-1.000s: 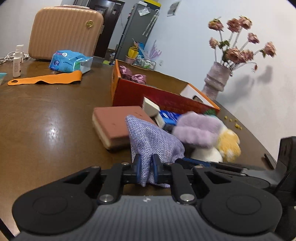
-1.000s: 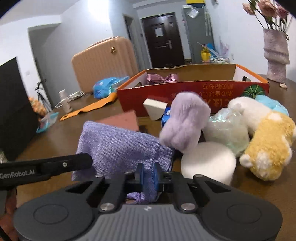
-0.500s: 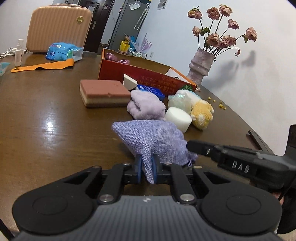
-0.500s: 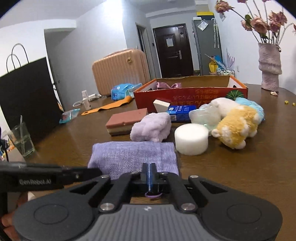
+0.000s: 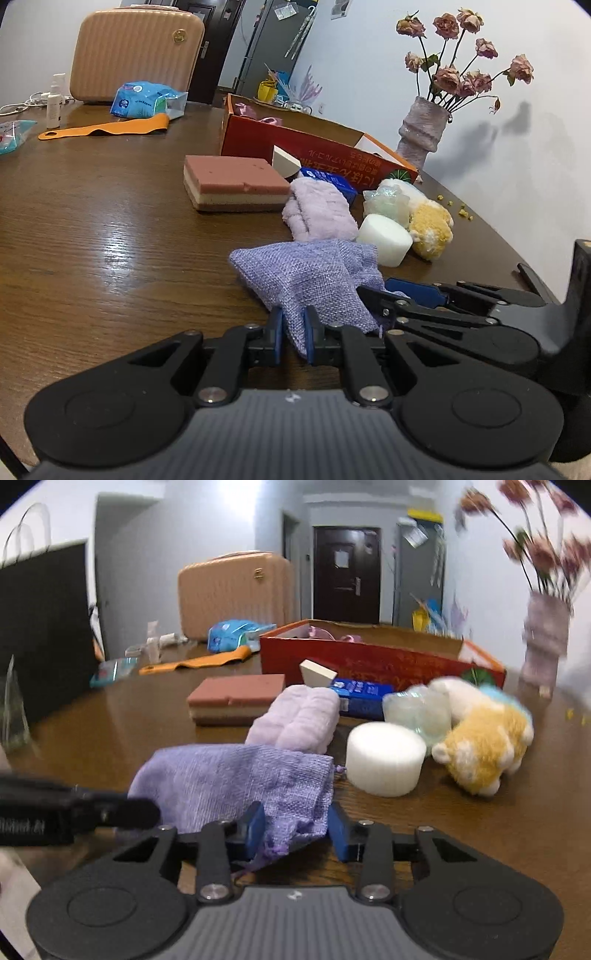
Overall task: Organize soft objects
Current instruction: 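Carry the purple cloth into the box and open both tools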
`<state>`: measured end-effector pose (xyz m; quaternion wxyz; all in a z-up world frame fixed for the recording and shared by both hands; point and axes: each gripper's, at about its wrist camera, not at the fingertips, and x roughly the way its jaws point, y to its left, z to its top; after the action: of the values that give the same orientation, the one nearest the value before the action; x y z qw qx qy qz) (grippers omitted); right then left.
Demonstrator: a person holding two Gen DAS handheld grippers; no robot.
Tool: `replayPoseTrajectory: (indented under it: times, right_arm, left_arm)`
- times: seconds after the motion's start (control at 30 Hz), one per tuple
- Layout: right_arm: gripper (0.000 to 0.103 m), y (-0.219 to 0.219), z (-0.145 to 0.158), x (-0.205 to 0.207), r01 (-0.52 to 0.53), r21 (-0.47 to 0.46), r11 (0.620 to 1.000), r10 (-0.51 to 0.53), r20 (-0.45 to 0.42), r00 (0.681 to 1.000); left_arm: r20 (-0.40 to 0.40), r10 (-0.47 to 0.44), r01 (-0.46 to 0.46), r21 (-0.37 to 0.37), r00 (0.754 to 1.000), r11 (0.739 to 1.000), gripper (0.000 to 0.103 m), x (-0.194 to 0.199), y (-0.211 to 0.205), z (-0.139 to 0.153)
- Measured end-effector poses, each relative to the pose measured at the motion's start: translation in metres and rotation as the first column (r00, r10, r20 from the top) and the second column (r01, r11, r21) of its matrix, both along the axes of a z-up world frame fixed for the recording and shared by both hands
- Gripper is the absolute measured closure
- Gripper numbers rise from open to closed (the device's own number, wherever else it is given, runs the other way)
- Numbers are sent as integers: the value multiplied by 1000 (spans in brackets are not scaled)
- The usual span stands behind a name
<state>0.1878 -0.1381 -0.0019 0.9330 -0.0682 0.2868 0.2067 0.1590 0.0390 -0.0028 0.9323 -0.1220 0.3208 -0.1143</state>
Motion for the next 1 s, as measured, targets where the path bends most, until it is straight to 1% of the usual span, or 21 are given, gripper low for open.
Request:
replayPoseTrajectory:
  times: [0.03,0.1,0.17,0.23,0.3,0.33,0.4,0.47,0.53,0.6,0.63,0.67,0.73,0.77,0.8,0.83,0.9,0.93,0.97,1.0]
  right_arm:
    - [74,0,1,-2,-8,1,1000,8,-2,1000]
    - [86,0,0,-7,-37,-7,999,37,11,999]
    - [90,-3,0,-12,-43,4,999,43,15,999]
    - [92,-6,1,-15,-46,14,999,46,15,999]
    - [94,-12,10,-14,-49,54,997,49,6,999]
    - [94,-16,18,-13,-45,71,996,43,21,999]
    - [94,-23,40,-8,-50,89,995,44,74,996]
    - [94,-30,61,10,-59,113,992,46,113,993]
    - [94,-34,80,40,-68,117,991,51,141,989]
    - [93,-31,97,79,-88,101,991,71,168,983]
    - [93,-29,105,103,-94,103,990,76,169,983]
    - [93,-27,111,132,-103,106,989,86,150,985]
    - [93,-20,115,189,-97,114,989,85,106,991]
    - [93,-13,114,215,-95,86,992,88,86,992]
    - [93,-5,110,242,-87,59,994,83,65,994]
    - [93,3,104,266,-88,32,996,87,39,995]
    - [93,19,87,318,-69,11,998,70,-57,996]
    - [93,28,79,337,-71,-12,997,69,-92,993]
    - [92,36,70,352,-69,-35,997,64,-127,990]
    - [88,42,61,365,-61,-51,997,52,-154,987]
  left_arm:
    - [0,-1,1,5,1000,1000,91,1,-1,0]
    - [3,-9,9,12,1000,1000,91,1,-3,1]
    - [2,-22,22,12,1000,1000,91,0,-4,2]
    - [6,-37,37,15,999,999,92,2,-6,4]
    - [27,-58,57,11,998,998,94,4,-6,13]
    - [44,-73,73,-1,996,997,94,6,-5,19]
    - [105,-100,102,-16,990,995,94,15,-3,38]
    - [154,-123,129,-27,980,991,94,35,-1,57]
    - [197,-136,143,-23,971,989,94,68,0,77]
    - [227,-131,133,4,965,991,94,110,0,95]
    - [229,-125,126,11,965,992,94,136,1,103]
    - [223,-125,125,14,967,992,94,159,1,107]
    - [181,-109,107,20,977,994,94,212,3,109]
    - [148,-112,109,31,983,994,94,241,3,106]
    - [109,-88,83,52,990,995,94,269,2,100]
    - [72,-68,62,82,995,995,94,291,1,94]
    - [6,-51,49,159,999,986,94,332,-3,79]
    - [-20,-35,38,200,999,979,92,347,-6,73]
    - [-39,-21,30,243,999,970,86,357,-7,65]
    - [-55,0,15,283,998,959,79,366,-9,59]
